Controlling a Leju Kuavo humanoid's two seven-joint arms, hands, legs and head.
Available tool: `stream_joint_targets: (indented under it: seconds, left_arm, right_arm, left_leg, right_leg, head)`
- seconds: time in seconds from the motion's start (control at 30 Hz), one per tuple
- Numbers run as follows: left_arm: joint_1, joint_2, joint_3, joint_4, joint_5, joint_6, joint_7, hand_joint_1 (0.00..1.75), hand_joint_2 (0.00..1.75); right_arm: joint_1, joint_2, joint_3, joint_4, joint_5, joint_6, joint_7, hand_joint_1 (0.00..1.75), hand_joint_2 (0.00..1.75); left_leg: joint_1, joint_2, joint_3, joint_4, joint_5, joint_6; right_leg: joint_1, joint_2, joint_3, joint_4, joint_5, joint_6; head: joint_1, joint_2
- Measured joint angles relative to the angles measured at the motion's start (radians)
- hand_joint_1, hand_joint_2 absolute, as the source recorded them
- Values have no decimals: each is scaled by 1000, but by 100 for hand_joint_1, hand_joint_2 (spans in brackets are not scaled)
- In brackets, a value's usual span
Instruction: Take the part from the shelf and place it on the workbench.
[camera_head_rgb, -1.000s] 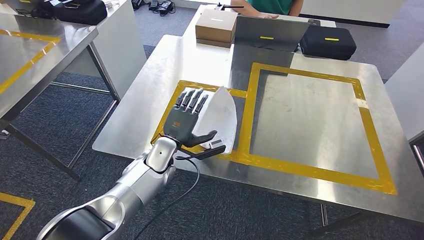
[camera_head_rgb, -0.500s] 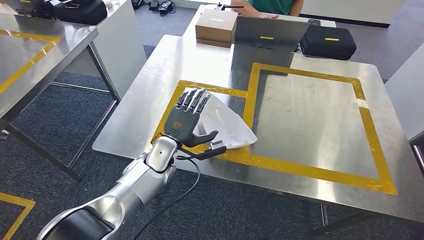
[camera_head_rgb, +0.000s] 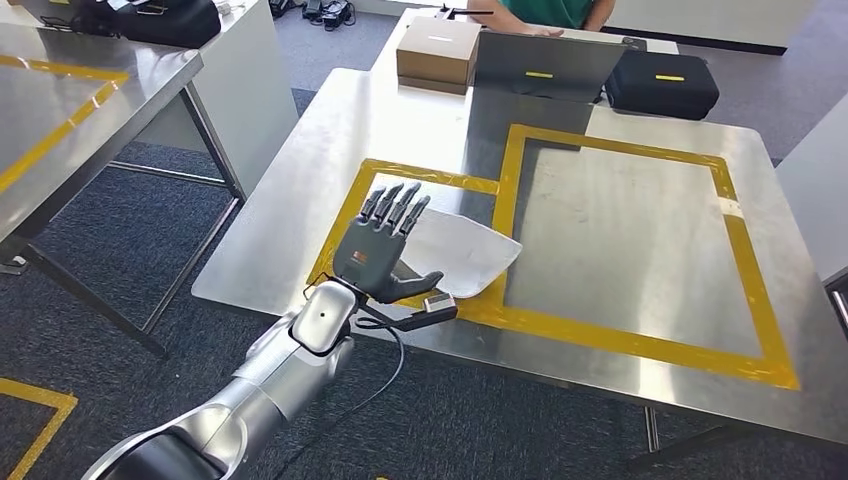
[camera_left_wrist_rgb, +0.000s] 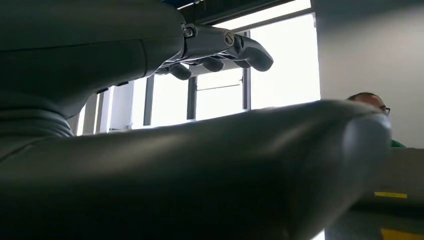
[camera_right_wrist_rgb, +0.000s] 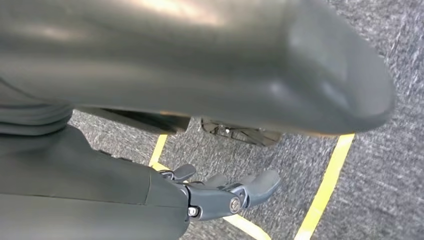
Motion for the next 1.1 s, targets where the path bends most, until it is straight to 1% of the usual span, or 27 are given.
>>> stream_joint_targets:
  seconds: [0.03,0.07,0.1,0.13,0.2,0.27,0.3,0.33,0.4,0.43,0.47,0.5,0.53,0.57,0.6,0.63,0.67,0.77,0.8,0.83,0.87,0.93,0.97,1.0,1.03,1.07,1.1]
  left_arm:
    - [0,0,0,2,0,0,-1,0,0]
    - [0,-1,0,4,0,0,-3,0,0]
    - [0,-2,0,6,0,0,-5,0,0]
    - [0,-4,0,7,0,0,-8,0,0]
    - [-1,-5,0,8,0,0,-12,0,0]
    - [-1,-6,0,10,0,0,-13,0,0]
    - [-1,-6,0,11,0,0,-14,0,0]
    - [-1,-6,0,12,0,0,-15,0,0]
    - [-1,-6,0,17,0,0,-17,0,0]
    - [0,-6,0,21,0,0,-17,0,0]
    - [1,-6,0,25,0,0,-18,0,0]
    - [1,-6,0,28,0,0,-18,0,0]
    - [1,-7,0,30,0,0,-18,0,0]
    - [0,-7,0,31,0,0,-19,0,0]
    - [-1,-8,0,33,0,0,-20,0,0]
    - [-2,-9,0,34,0,0,-22,0,0]
    - [-3,-10,0,36,0,0,-23,0,0]
    - [-4,-12,0,40,0,0,-24,0,0]
    - [-5,-14,0,41,0,0,-24,0,0]
    - [-5,-16,0,41,0,0,-25,0,0]
    - [-5,-17,0,42,0,0,-25,0,0]
    - [-5,-19,0,47,0,0,-27,0,0]
    - [-4,-19,0,50,0,0,-29,0,0]
    - [-4,-19,0,53,0,0,-31,0,0]
    - [-4,-19,0,55,0,0,-34,0,0]
    - [-5,-20,0,57,0,0,-36,0,0]
    - [-6,-21,0,59,0,0,-38,0,0]
  right_arm:
    - [0,0,0,0,0,0,-1,0,0]
    - [-1,0,0,0,0,0,-1,0,0]
    - [-2,0,0,0,0,0,-1,0,0]
    - [-2,0,0,0,0,0,-1,0,0]
    - [-3,0,0,0,0,0,-1,0,0]
    - [-2,0,0,0,1,0,-1,0,0]
    - [-2,0,0,0,0,0,-1,0,0]
    - [-2,0,0,0,0,0,-1,0,0]
    - [-2,0,0,0,-1,0,-2,0,0]
    - [-2,0,0,0,-1,0,-2,0,0]
    - [-1,0,0,0,-1,0,-2,0,0]
    - [0,0,0,0,-2,0,-2,0,0]
    - [0,0,0,0,-2,0,-2,0,0]
    - [0,0,0,0,-3,0,-3,0,0]
    - [0,0,0,0,-4,0,-4,0,0]
    - [-1,0,0,0,-4,0,-5,0,0]
    - [-1,0,0,0,-5,0,-5,0,0]
    - [-1,0,0,0,-5,0,-7,0,0]
    - [-1,0,0,0,-6,0,-8,0,0]
    - [-1,0,0,0,-6,0,-8,0,0]
    - [0,0,0,0,-7,0,-8,0,0]
    - [0,0,0,0,-8,0,-8,0,0]
    - [1,0,0,0,-8,0,-8,0,0]
    - [1,0,0,0,-8,0,-8,0,0]
    - [1,-1,0,0,-7,0,-7,0,0]
    - [1,-1,0,0,-6,0,-6,0,0]
    - [0,-2,0,0,-5,0,-5,0,0]
  left_leg:
    - [1,0,-2,4,-1,-3]
    - [2,-1,-4,8,-2,-9]
    - [2,-2,-7,13,-3,-16]
    - [0,-3,-10,18,-4,-24]
    - [-3,-5,-15,21,-1,-40]
    - [0,-4,-20,26,-4,-54]
    - [2,-4,-28,45,-21,-59]
    - [3,-3,-45,85,-49,-64]
    - [4,-3,-95,210,-121,-71]
    - [4,-3,-117,268,-144,-73]
    - [4,-3,-125,297,-149,-74]
    - [4,-3,-115,289,-135,-73]
    - [4,-3,-86,245,-108,-71]
    - [4,-3,-46,174,-78,-68]
    - [2,-3,-7,107,-58,-64]
    - [0,-4,19,58,-47,-60]
    - [-2,-5,32,31,-46,-55]
    - [-3,-6,27,19,-41,-33]
    - [-2,-5,26,15,-36,-24]
    - [0,-4,24,11,-31,-16]
    - [0,-3,21,9,-27,-11]
    - [-4,-1,13,10,-22,-4]
    - [-6,-1,9,12,-20,-2]
    - [-7,-1,5,14,-19,-2]
    - [-8,-1,3,17,-18,-1]
    - [-9,-1,2,20,-18,-2]
    - [-10,-1,0,22,-18,-4]
  right_leg:
    - [-2,-1,28,-54,34,0]
    - [-4,-1,63,-122,60,0]
    - [-3,-1,92,-177,80,-2]
    - [-2,0,110,-214,86,-8]
    - [3,3,110,-226,85,-24]
    - [1,3,105,-230,89,-42]
    - [0,2,104,-232,93,-50]
    - [-1,1,102,-234,97,-56]
    - [1,0,95,-234,102,-63]
    - [2,0,91,-233,104,-64]
    - [3,0,88,-233,106,-64]
    - [3,0,85,-232,108,-63]
    - [3,0,84,-231,109,-62]
    - [3,0,84,-230,110,-60]
    - [3,1,82,-229,111,-56]
    - [4,1,81,-229,113,-51]
    - [5,1,79,-229,116,-45]
    - [5,1,74,-232,122,-24]
    - [5,1,68,-220,112,-20]
    - [5,0,54,-189,90,-16]
    - [5,0,31,-135,57,-14]
    - [6,0,-27,-4,-6,-12]
    - [7,0,-44,36,-18,-12]
    - [8,0,-42,39,-11,-14]
    - [9,0,-19,3,13,-17]
    - [11,0,19,-63,46,-22]
    - [14,0,58,-133,69,-28]
  head:
    - [1,0]
    - [1,0]
    - [2,0]
    - [3,0]
    - [2,0]
    - [0,0]
    - [-2,0]
    - [-4,0]
    - [-9,0]
    - [-10,0]
    - [-10,0]
    - [-11,0]
    - [-11,0]
    - [-12,0]
    - [-13,0]
    - [-13,0]
    - [-13,0]
    - [-12,0]
    - [-11,0]
    - [-9,0]
    - [-6,0]
    - [-1,0]
    - [-1,0]
    - [0,0]
    - [0,0]
    - [1,0]
    - [1,0]
